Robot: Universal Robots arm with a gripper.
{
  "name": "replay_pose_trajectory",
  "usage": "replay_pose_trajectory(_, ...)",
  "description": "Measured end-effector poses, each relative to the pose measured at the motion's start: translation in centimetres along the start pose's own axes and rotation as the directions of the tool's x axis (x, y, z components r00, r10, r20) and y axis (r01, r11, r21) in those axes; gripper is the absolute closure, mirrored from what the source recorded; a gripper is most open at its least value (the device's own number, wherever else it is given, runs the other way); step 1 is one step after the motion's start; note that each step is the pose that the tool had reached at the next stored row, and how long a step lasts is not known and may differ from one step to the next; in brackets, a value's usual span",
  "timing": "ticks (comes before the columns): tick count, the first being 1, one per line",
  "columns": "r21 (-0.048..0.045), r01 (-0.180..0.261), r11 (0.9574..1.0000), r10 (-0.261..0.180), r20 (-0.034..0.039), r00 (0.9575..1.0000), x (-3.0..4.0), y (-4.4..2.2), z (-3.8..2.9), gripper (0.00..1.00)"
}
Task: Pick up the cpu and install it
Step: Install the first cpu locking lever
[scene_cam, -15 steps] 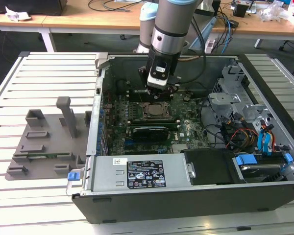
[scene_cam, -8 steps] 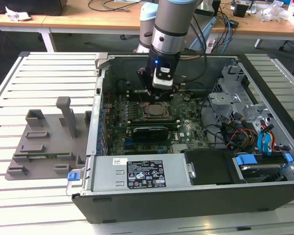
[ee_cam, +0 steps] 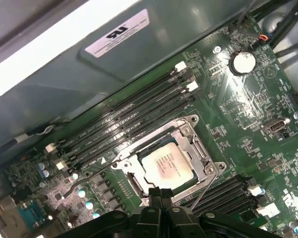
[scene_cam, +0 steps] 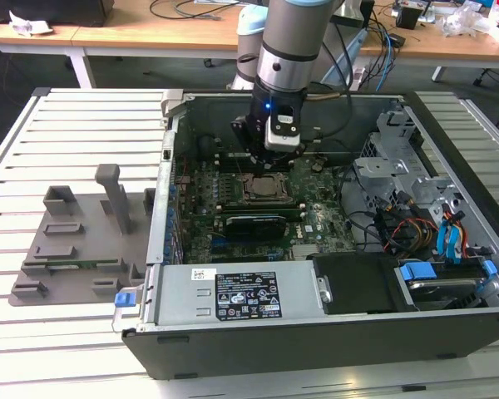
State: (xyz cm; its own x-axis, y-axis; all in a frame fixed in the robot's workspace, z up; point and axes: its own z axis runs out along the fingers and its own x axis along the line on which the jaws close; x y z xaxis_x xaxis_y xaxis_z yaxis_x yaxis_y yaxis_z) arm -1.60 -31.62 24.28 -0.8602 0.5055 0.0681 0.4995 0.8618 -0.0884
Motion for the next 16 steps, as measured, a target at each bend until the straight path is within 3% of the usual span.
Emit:
replay_pose_trajectory(5, 0.0051, 0.071, 0.9975, -0.071, 0.0061, 0.9975, 0.00, 0.00, 0.00, 0.89)
replay_pose_trajectory(11, 0.0110, 0.147, 0.9891, -0.147, 0.0123, 0.9891, -0.01, 0.00, 0.00, 0.89)
replay_pose_trajectory(14, 0.0155, 0.199, 0.9799, -0.199, 0.0163, 0.9798, -0.01, 0.01, 0.00, 0.89)
replay_pose_trajectory(16, 0.0190, 0.240, 0.9706, -0.240, 0.0193, 0.9705, -0.02, 0.01, 0.00, 0.89)
